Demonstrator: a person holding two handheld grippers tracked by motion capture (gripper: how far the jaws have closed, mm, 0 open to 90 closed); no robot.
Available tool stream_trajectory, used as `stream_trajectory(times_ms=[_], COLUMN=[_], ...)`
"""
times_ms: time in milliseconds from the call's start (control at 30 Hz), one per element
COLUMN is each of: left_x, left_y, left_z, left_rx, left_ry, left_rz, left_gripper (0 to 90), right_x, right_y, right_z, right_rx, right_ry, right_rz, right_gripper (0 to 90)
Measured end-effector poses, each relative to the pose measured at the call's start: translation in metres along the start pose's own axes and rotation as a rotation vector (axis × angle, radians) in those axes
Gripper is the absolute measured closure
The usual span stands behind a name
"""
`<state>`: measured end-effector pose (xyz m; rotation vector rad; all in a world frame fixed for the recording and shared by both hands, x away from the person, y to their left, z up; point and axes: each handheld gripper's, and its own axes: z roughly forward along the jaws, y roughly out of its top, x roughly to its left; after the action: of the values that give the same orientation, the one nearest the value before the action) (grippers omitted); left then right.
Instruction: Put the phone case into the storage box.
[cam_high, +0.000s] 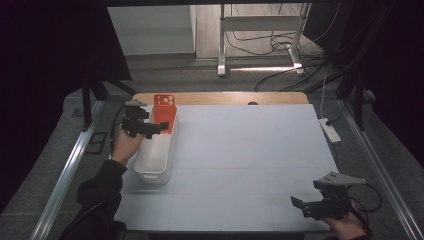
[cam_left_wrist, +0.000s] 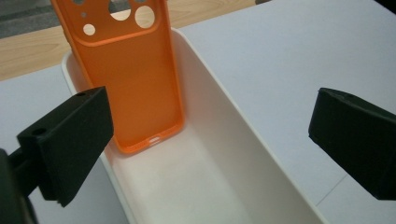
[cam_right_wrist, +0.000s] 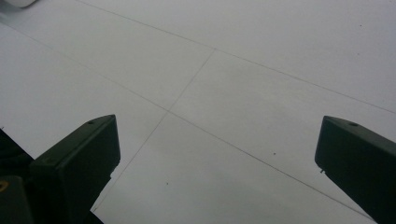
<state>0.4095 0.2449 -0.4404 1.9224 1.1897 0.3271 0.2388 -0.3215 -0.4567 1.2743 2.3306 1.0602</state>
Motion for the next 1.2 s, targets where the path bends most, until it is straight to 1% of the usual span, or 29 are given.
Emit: stream_trajectory(times_ms=[67, 267, 400, 667, 833, 1033, 1167, 1200], left_x=[-0.001, -0.006, -0.008, -0.014, -0.017, -0.021, -0.024, -0.026], left_y=[-0.001, -0.005, -0.008, -0.015, -0.019, -0.025, -0.030, -0.031], left_z=[-0.001, -0.007, -0.012, -0.024, -0.028, -0.034, -0.036, -0.037], left_rx=[-0.001, -0.007, -0.017, -0.030, -0.039, -0.041, -0.045, -0.047], left_ry=[0.000, -0.002, -0.010, -0.016, -0.023, -0.020, -0.021, -0.023], left_rz=[0.000, 0.020, 0.015, 0.031, 0.028, 0.032, 0.031, 0.036], left_gripper=[0.8, 0.7, 0.5, 0.5, 0.5, 0.2, 0.0, 0.0], right_x=[0.000, 0.000, 0.000, 0.001, 0.001, 0.001, 0.001, 0.001], right_y=[0.000, 0.000, 0.000, 0.000, 0.000, 0.000, 0.000, 0.000], right_z=[0.000, 0.000, 0.000, 0.000, 0.000, 0.000, 0.000, 0.000], right_rx=[0.001, 0.002, 0.002, -0.001, -0.001, -0.001, -0.002, -0.002], right_ry=[0.002, 0.000, 0.001, 0.003, 0.002, -0.001, -0.003, -0.001], right_rz=[0.001, -0.001, -0.001, -0.006, -0.006, -0.006, -0.003, -0.004], right_gripper=[0.0, 0.0, 0.0, 0.0, 0.0, 0.0, 0.0, 0.0])
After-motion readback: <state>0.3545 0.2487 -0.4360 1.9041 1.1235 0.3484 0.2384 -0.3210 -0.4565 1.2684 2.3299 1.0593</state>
